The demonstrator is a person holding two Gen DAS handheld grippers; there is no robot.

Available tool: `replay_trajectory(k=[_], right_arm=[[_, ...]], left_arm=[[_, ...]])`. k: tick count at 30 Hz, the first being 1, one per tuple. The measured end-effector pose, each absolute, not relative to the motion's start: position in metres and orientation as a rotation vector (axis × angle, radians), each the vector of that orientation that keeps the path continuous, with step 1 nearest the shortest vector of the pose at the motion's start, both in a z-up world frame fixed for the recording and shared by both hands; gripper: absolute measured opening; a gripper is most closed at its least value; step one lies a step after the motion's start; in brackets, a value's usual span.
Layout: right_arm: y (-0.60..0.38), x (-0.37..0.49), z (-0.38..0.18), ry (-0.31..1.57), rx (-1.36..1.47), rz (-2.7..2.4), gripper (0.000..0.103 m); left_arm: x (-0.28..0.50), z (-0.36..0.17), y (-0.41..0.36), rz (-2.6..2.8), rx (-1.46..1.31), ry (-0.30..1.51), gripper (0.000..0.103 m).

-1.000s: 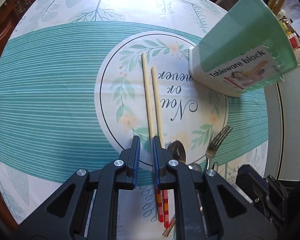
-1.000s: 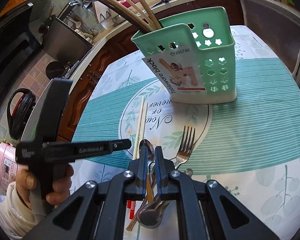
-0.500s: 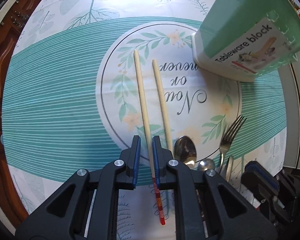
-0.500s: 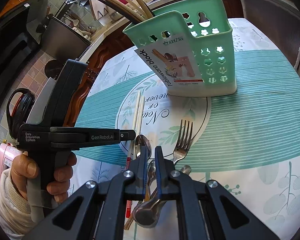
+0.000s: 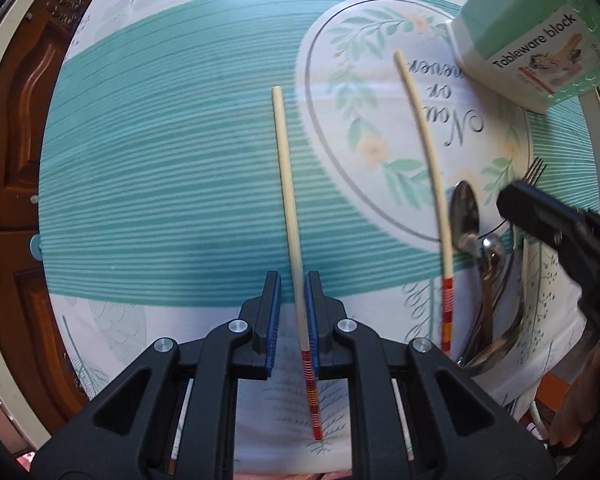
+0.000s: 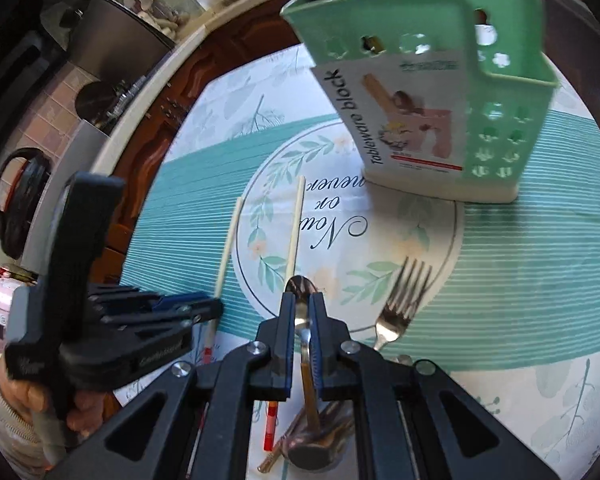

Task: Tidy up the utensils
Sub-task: 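Close the left tool on a red-banded wooden chopstick while the right tool grasps the last one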

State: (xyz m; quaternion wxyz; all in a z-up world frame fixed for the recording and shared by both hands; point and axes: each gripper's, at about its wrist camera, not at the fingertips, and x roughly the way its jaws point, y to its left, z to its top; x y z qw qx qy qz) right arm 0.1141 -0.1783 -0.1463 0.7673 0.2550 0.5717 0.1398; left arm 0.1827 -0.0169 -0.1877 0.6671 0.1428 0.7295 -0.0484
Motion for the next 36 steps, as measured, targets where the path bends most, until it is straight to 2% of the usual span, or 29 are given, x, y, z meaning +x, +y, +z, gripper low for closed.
replay_trajectory(k=[5, 7, 8, 16, 22, 23, 24, 25, 31, 36], right_arm=[[-0.161, 0.144, -0.153, 1.325, 0.538, 0.301, 0.009], [-0.155, 0.153, -0.153, 1.345, 0.520, 0.283, 0.023], [-0.152, 0.158, -0.152, 1.355, 0.512, 0.279, 0.024], [-0.124, 0.182, -0.169, 1.508, 0.380, 0.217, 0.024], [-0.097, 0.180, -0.168, 1.543, 0.177, 0.165, 0.022], [-0.093, 0.179, -0.168, 1.544, 0.142, 0.156, 0.020], [-0.093, 0.179, -0.167, 1.546, 0.127, 0.144, 0.013], [-0.093, 0.180, -0.167, 1.551, 0.138, 0.152, 0.007], [-0.113, 0.179, -0.171, 1.536, 0.341, 0.230, 0.005], [-0.134, 0.157, -0.149, 1.379, 0.488, 0.299, 0.005]], left_arm=[[0.173, -0.184, 0.004, -0.116, 0.316, 1.654, 0.010], [0.169, -0.183, 0.011, -0.117, 0.322, 1.656, 0.010], [0.166, -0.183, 0.014, -0.118, 0.323, 1.658, 0.010], [0.159, -0.180, 0.025, -0.140, 0.333, 1.658, 0.010], [0.147, -0.181, 0.008, -0.156, 0.360, 1.649, 0.009], [0.145, -0.181, 0.009, -0.158, 0.361, 1.645, 0.008], [0.142, -0.184, 0.016, -0.159, 0.359, 1.641, 0.004], [0.141, -0.183, 0.019, -0.161, 0.355, 1.635, 0.004], [0.134, -0.174, 0.032, -0.150, 0.248, 1.532, 0.003], [0.122, -0.155, 0.035, -0.154, 0.190, 1.396, 0.003]])
